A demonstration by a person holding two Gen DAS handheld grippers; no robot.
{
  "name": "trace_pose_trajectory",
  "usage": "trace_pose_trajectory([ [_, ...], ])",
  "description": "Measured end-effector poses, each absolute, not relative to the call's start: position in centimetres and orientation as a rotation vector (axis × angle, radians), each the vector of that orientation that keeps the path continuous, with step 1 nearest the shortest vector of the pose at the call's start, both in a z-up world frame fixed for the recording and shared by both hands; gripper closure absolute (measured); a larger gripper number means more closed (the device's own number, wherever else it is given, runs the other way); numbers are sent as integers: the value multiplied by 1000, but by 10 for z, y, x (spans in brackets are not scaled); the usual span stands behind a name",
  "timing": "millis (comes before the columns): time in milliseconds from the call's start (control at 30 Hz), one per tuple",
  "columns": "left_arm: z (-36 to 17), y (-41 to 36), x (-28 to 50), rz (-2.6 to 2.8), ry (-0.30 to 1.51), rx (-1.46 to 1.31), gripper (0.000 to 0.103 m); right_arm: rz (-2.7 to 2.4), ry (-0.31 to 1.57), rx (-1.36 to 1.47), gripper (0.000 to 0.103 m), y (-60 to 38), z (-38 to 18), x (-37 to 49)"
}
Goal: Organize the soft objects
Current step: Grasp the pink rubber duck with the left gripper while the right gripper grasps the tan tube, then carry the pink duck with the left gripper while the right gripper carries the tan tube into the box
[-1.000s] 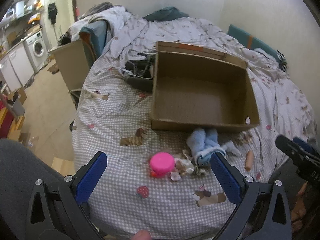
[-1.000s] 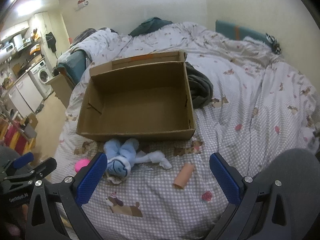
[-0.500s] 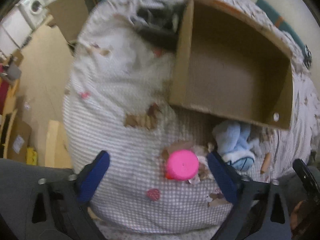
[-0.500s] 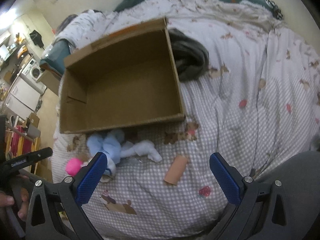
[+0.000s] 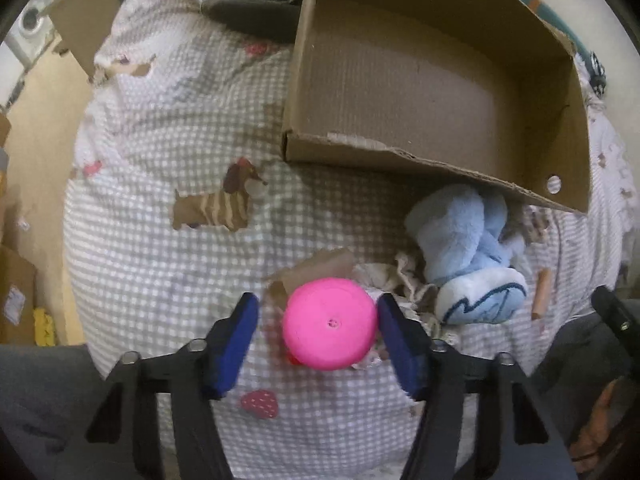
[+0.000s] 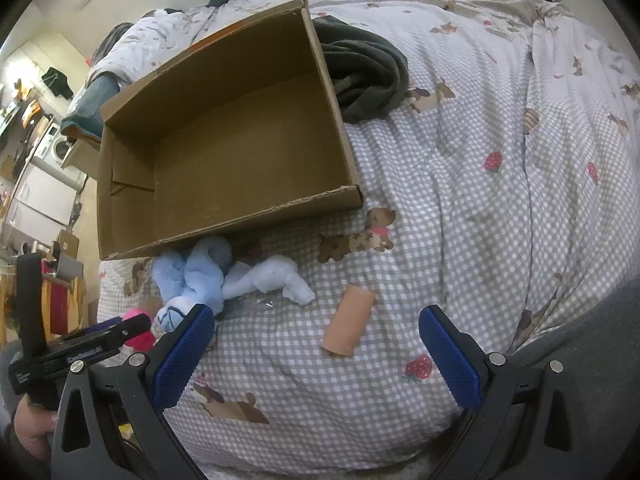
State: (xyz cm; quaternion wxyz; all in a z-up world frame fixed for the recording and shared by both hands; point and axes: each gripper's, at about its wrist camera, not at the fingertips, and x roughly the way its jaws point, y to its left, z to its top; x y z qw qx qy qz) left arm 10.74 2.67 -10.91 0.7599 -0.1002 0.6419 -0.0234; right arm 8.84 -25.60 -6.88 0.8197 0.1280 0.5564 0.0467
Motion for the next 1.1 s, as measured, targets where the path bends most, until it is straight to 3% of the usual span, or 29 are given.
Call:
trace_pose_trajectory([
  [33,-109,28,106,-53,1394,-227,48,99,1185,275,0,-255,-71,88],
  [67,-108,29,106,-54,1387,-228,58,100,1187,278,0,-254,-73,87],
  [100,-107,30,105,-57,1385,-231,61,102,1191,281,0,-254,-74,87],
  [567,-68,78,83,15,1296,-346,61,72,1246,493,1,-291,-90,103],
  [633,-72,74,85,26,1308,-341,61,71,1271,462,16,-285,-97,107],
  [767,-79,57,87,34,1316,-309,61,74,1357,393,29,-269,-120,119],
  [833,-79,54,87,27,1315,-294,61,66,1397,380,49,-265,-131,125],
  [900,-78,52,85,26,1313,-286,61,53,1420,362,52,-262,-139,128],
  [1100,-75,50,85,37,1298,-280,61,9,1395,259,78,-248,-139,128],
])
